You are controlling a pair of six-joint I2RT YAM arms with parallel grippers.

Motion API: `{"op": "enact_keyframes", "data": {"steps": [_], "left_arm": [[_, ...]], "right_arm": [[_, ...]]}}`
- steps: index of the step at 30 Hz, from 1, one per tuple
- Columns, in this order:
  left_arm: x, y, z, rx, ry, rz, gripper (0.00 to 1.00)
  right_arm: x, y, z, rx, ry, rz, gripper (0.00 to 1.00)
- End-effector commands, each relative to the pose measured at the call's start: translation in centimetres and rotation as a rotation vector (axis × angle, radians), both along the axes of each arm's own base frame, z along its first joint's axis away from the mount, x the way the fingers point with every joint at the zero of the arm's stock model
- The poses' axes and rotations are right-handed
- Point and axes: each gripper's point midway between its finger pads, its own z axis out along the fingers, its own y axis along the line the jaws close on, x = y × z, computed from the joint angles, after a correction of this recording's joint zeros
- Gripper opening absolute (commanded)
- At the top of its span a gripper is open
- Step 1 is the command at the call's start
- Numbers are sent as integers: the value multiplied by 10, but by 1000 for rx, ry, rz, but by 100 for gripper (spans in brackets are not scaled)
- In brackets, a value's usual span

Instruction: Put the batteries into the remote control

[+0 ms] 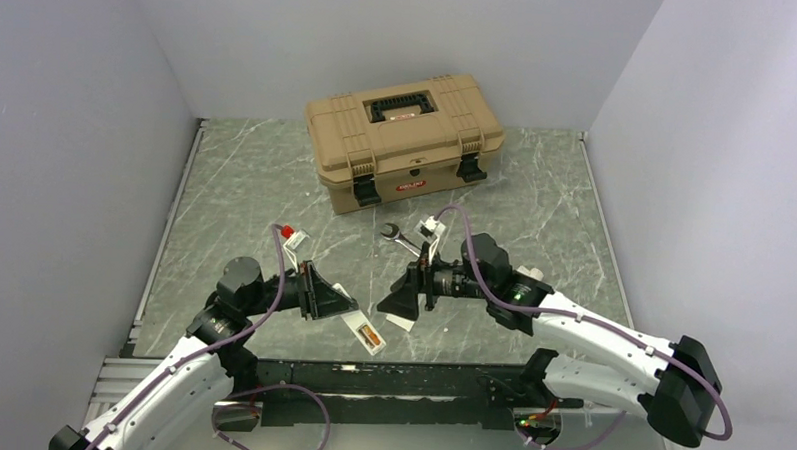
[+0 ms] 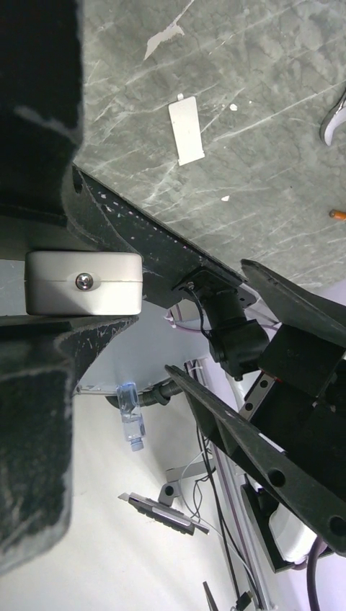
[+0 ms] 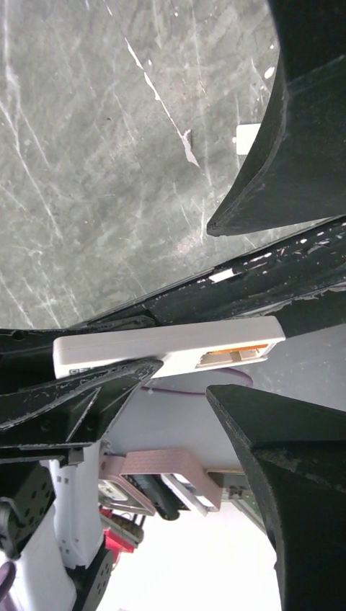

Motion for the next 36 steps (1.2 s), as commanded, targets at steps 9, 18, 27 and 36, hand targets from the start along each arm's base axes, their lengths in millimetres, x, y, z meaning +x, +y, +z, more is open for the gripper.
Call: {"op": "enact_keyframes", "data": {"steps": [9,18,27,36], "left_arm": [[4,-1,21,-21,-58,7,0],[2,-1,21,-26,-54,3,0],[4,1,16,9,-44,25,0],[5,1,13,15,-32,26,0]], "right_arm": [[-38,28,-29,-109,-50,150,74],[-36,28,-32,-102,-57,138,60],[-35,32,-37,-133,-45,149,59],[-35,36,-47,-184,-44,155,41]]}}
